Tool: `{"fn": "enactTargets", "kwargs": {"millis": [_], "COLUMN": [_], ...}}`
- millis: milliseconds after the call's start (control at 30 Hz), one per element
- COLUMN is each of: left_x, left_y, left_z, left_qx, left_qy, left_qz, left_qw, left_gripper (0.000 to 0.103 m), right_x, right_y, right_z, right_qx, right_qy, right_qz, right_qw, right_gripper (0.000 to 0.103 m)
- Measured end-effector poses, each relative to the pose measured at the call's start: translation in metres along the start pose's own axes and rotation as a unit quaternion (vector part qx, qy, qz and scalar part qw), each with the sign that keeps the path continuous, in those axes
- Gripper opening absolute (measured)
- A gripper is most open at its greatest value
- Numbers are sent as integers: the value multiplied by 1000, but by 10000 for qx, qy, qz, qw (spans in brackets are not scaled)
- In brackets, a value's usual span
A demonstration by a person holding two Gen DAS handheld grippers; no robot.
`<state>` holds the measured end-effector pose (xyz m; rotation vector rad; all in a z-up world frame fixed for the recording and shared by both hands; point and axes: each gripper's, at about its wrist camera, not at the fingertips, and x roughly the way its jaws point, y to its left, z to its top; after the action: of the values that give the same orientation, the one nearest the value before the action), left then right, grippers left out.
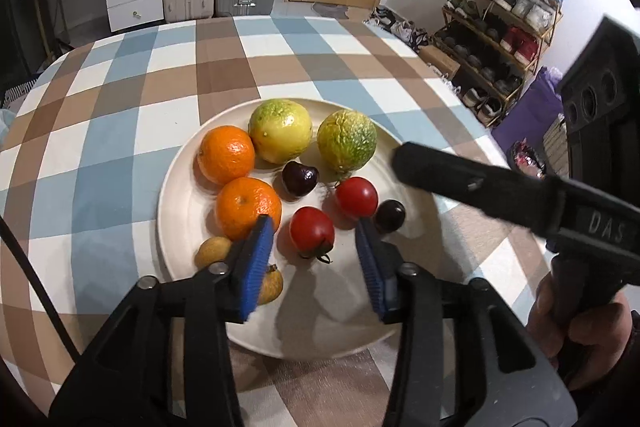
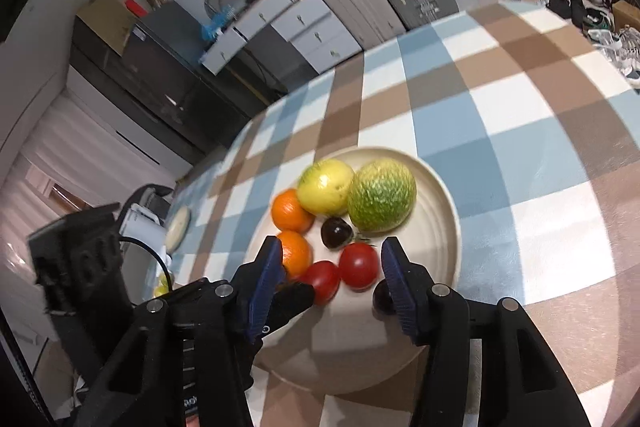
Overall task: Organize fruits
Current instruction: 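Withdraw both grippers from the plate back over the table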
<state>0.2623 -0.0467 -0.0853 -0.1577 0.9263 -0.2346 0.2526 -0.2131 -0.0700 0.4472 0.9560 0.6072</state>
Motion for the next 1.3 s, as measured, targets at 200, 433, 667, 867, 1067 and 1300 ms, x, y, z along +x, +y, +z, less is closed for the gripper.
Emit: {"fn": "enactTargets", "kwargs": {"millis": [200,433,667,867,1067,1300], "left_x": [-49,-120,-184,-216,-236,-241], "left_y": [-1,-15,-27,-22,-16,-11], "left_z": [-5,-34,-73,-105,-133,-149], "left_qx": [-24,-10,-48,-215,-377,-421], "left_qy": [-351,-1146,-1856,-2067,-2253,-2261], "left_qz": [276,654,1249,1441,1469,1402], "left_qw": [9990,9913,9746,9675,9624,9630], "left_gripper": [60,82,102,102,102,102], "right_x": [-42,-98,-140,-149,-166,-152], "right_y": [-2,13,53,79,112,117], "right_z": [-3,-30,-72,-105,-137,-157], "right_qx": [80,-139,-1080,-1657,-2291,-2474], "right_qy": [-389,-807,-1375,-1531,-2030,-1637], "right_qz": [4,-237,-652,-909,-1435,-1250], "right_qw": [9992,9964,9824,9700,9411,9468], "right_gripper": [53,86,102,102,102,102]}}
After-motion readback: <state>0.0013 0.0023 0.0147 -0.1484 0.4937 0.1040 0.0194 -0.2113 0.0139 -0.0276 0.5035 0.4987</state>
